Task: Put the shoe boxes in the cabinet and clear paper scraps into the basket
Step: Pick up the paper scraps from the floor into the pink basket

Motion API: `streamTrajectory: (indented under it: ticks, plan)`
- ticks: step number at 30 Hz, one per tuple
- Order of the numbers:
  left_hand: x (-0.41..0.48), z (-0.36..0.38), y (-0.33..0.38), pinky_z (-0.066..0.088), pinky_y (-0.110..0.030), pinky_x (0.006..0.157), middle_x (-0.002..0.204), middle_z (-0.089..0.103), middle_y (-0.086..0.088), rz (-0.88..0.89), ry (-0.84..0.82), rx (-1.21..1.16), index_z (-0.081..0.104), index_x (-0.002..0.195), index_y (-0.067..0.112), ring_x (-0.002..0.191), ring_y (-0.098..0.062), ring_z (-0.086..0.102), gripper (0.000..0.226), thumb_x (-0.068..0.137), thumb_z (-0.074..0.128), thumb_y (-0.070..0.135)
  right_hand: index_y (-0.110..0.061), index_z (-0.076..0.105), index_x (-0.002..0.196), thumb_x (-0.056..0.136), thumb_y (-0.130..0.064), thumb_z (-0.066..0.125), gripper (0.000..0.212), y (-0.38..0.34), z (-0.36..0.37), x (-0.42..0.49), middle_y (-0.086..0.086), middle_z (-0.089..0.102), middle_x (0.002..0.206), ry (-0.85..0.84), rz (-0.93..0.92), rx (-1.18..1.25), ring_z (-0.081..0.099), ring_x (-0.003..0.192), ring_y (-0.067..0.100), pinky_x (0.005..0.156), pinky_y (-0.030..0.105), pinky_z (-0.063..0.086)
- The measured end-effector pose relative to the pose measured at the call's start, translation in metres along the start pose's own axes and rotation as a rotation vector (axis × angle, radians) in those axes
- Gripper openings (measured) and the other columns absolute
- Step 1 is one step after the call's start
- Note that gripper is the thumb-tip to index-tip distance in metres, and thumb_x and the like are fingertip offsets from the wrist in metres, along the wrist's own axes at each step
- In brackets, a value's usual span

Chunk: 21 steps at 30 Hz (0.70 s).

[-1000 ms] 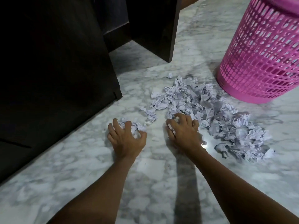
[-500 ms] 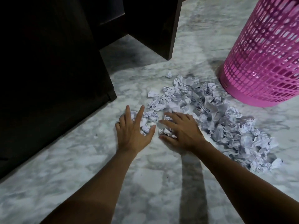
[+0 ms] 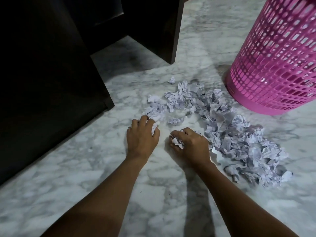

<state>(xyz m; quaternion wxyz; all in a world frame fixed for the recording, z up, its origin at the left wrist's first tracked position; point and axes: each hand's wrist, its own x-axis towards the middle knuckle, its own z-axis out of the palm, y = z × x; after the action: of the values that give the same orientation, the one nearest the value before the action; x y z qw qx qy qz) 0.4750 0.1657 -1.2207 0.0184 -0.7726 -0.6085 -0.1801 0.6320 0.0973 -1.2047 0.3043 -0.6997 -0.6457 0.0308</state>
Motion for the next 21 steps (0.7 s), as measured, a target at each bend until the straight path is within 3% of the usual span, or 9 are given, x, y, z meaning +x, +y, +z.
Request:
streamTrajectory:
  ticks: [3, 5, 8, 11, 14, 16, 18, 21]
  plan:
    - [-0.004, 0.002, 0.000, 0.045, -0.034, 0.056, 0.090, 0.063, -0.003, 0.002, 0.060, -0.037, 0.069, 0.089, 0.016, 0.075, -0.029, 0.054, 0.026, 0.078, 0.051, 0.032, -0.033, 0.074, 0.085, 0.070, -0.048, 0.063, 0.024, 0.006, -0.004, 0.009, -0.003, 0.064, 0.072, -0.089, 0.002, 0.020, 0.064, 0.058, 0.021, 0.049, 0.025, 0.046]
    - [-0.006, 0.000, 0.000, 0.043, -0.033, 0.054, 0.082, 0.061, -0.004, 0.007, 0.092, -0.054, 0.066, 0.083, 0.015, 0.071, -0.028, 0.053, 0.023, 0.075, 0.053, 0.031, -0.034, 0.074, 0.087, 0.071, -0.056, 0.053, 0.034, 0.004, -0.009, 0.015, -0.002, 0.069, 0.078, -0.141, 0.096, 0.084, 0.067, 0.070, 0.023, 0.058, 0.031, 0.049]
    - [-0.008, -0.003, 0.001, 0.039, -0.031, 0.050, 0.075, 0.058, -0.003, 0.017, 0.121, -0.090, 0.061, 0.075, 0.015, 0.066, -0.027, 0.053, 0.017, 0.072, 0.054, 0.030, -0.034, 0.075, 0.087, 0.070, -0.051, 0.059, 0.029, -0.003, -0.015, 0.018, -0.004, 0.075, 0.090, -0.109, 0.295, 0.315, 0.069, 0.084, 0.017, 0.076, 0.037, 0.054]
    - [-0.013, -0.006, 0.003, 0.036, -0.029, 0.048, 0.072, 0.056, -0.002, -0.009, 0.156, -0.175, 0.060, 0.071, 0.015, 0.065, -0.026, 0.053, 0.015, 0.068, 0.056, 0.029, -0.034, 0.075, 0.082, 0.071, -0.045, 0.066, 0.018, -0.010, -0.023, 0.021, -0.011, 0.073, 0.078, -0.085, 0.385, 0.470, 0.066, 0.071, 0.006, 0.071, 0.032, 0.055]
    - [-0.014, -0.012, 0.003, 0.037, -0.028, 0.047, 0.068, 0.056, 0.000, -0.071, 0.201, -0.287, 0.058, 0.067, 0.014, 0.064, -0.026, 0.053, 0.017, 0.067, 0.056, 0.031, -0.036, 0.073, 0.077, 0.074, -0.044, 0.068, 0.010, -0.014, -0.036, 0.029, -0.006, 0.067, 0.065, -0.054, 0.392, 0.489, 0.061, 0.055, 0.011, 0.060, 0.033, 0.053]
    - [-0.010, -0.019, 0.004, 0.039, -0.029, 0.047, 0.065, 0.057, -0.001, -0.086, 0.238, -0.351, 0.057, 0.064, 0.014, 0.063, -0.026, 0.055, 0.018, 0.069, 0.056, 0.032, -0.041, 0.068, 0.071, 0.073, -0.045, 0.066, 0.005, -0.013, -0.046, 0.033, -0.006, 0.064, 0.065, -0.040, 0.378, 0.471, 0.062, 0.059, 0.015, 0.063, 0.035, 0.054]
    - [-0.001, -0.029, 0.007, 0.039, -0.028, 0.048, 0.061, 0.057, -0.003, -0.117, 0.272, -0.400, 0.053, 0.061, 0.015, 0.060, -0.028, 0.056, 0.020, 0.069, 0.052, 0.033, -0.044, 0.068, 0.070, 0.072, -0.043, 0.066, 0.003, -0.012, -0.052, 0.034, -0.008, 0.063, 0.063, -0.129, 0.328, 0.382, 0.062, 0.062, 0.014, 0.064, 0.031, 0.053]
    - [0.018, -0.043, 0.011, 0.035, -0.028, 0.051, 0.059, 0.052, -0.001, -0.192, 0.243, -0.454, 0.042, 0.060, 0.021, 0.061, -0.029, 0.053, 0.018, 0.069, 0.046, 0.036, -0.042, 0.073, 0.102, 0.080, -0.051, 0.065, 0.025, -0.018, -0.049, 0.028, -0.002, 0.072, 0.083, -0.397, 0.224, 0.050, 0.069, 0.083, 0.021, 0.068, 0.030, 0.050]
